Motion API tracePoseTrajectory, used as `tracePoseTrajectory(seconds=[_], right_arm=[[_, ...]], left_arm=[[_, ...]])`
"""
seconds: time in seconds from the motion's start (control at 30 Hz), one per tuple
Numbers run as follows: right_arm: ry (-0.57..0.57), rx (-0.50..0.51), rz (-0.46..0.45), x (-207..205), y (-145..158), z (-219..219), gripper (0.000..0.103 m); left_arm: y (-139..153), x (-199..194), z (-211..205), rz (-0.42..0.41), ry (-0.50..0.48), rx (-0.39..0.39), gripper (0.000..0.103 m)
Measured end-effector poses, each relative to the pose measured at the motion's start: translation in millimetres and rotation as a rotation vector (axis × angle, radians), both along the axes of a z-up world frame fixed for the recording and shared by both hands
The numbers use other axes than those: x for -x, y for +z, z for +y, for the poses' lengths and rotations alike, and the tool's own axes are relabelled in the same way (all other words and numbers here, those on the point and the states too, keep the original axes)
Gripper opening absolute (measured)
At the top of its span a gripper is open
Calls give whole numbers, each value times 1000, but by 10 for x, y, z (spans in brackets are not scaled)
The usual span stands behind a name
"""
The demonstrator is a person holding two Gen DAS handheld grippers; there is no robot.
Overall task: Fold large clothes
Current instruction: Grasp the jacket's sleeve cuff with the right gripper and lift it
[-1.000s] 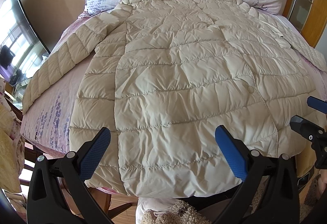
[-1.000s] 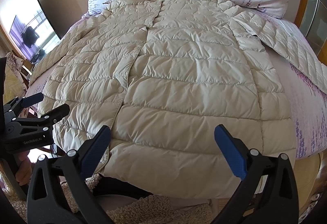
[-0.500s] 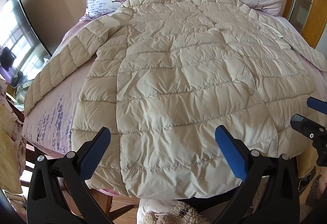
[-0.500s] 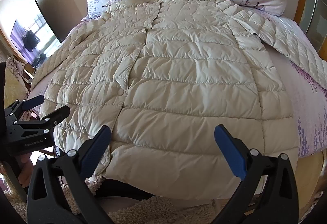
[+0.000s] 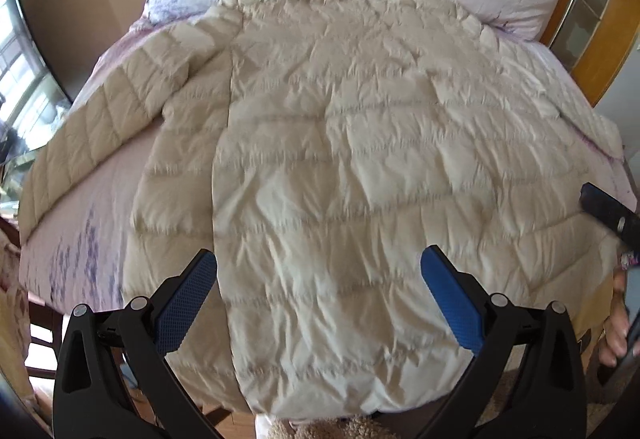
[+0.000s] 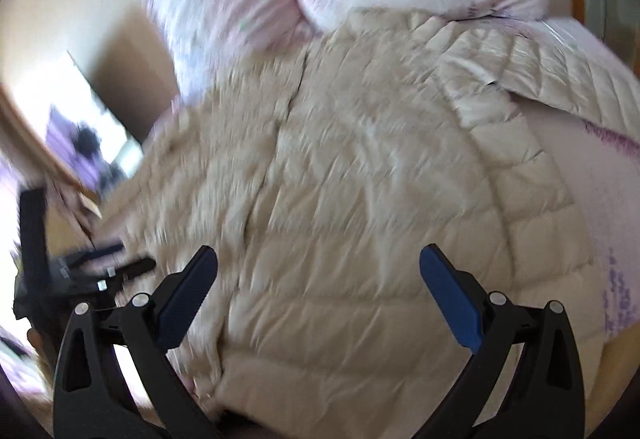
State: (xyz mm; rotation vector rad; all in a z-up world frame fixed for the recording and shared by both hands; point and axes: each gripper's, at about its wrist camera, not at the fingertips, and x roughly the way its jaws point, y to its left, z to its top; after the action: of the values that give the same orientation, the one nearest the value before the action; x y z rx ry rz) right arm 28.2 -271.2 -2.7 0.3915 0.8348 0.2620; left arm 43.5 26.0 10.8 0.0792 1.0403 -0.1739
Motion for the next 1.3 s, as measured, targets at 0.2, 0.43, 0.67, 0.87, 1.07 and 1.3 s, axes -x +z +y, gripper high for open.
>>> tracePoseTrajectory(seconds=[0.2,0.43,0.67,0.87,1.07,1.3], right_arm=[[-263,-136,19,-260,25,-899,98],[-726,-438,126,-234,-351,-2439,58],[-1028,-546,77,117,-663,-3351,50],[-1142,-574,51,266,-776,-3763,39],[-1183,-489,47,263,-697,-3943,16],[-1105,-131,-29,-234,-138,-3571,8]], left_arm=[[122,-378,97,-38,10,-3,102],[162,-729,196,-117,-40,146,102],[177,-1027,143,-67,-82,309,102],[190,-1125,77,-134,-85,306,102],[142,-1263,88,-92,-84,325,102],[91,-1377,124,-65,-83,379,102]])
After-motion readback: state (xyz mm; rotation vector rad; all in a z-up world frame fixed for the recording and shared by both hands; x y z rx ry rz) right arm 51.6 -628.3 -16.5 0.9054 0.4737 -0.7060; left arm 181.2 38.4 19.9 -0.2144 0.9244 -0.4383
